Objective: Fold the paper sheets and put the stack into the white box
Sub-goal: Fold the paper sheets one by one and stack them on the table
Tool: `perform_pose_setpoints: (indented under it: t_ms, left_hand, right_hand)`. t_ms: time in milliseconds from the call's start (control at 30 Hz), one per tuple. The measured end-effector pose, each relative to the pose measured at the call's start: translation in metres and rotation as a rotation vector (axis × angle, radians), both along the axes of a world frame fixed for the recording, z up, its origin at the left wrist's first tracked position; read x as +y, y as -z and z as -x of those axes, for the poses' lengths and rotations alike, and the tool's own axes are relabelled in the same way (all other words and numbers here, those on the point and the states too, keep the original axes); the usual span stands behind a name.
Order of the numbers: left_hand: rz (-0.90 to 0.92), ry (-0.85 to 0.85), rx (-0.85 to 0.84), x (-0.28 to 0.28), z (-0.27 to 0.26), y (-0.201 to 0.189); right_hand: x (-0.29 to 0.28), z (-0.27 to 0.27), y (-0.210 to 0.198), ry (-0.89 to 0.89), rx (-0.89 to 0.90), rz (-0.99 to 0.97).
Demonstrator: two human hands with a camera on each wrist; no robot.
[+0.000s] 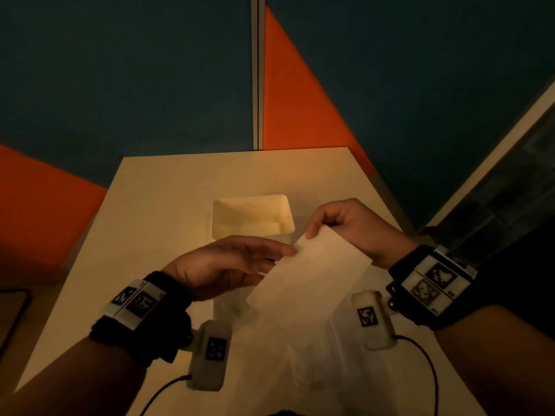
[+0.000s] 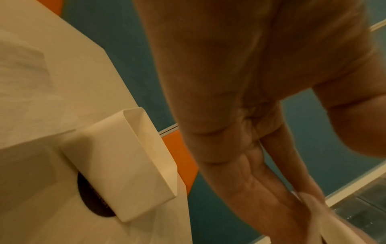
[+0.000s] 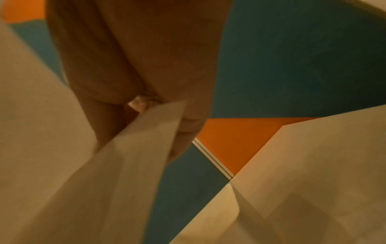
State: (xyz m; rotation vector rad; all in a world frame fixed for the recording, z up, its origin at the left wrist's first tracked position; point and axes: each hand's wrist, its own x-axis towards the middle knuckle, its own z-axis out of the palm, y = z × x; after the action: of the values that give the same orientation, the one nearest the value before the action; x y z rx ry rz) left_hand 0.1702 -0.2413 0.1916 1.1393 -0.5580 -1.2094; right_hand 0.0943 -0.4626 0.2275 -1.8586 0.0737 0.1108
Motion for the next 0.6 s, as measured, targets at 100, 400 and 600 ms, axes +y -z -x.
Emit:
perform_pose_setpoints:
  t_ms: [100,400,600]
  left_hand:
    - [-0.005,-0.022,0.016,-0.003,0.002,0.003]
    - [-0.331,-0.612,-0.15,0.03,0.002,0.021]
    - [-0.539,-0.787,-0.234,0.066,0.005,0.044]
  right_hand:
    - [0.007,-0.005,0.002,-0.058,-0.005,0.004]
    - [-0.018,-0.011,0.093,0.085,0.24,0.48]
    - [-0.016,0.007,0.134,-0.28,0.513,1.0]
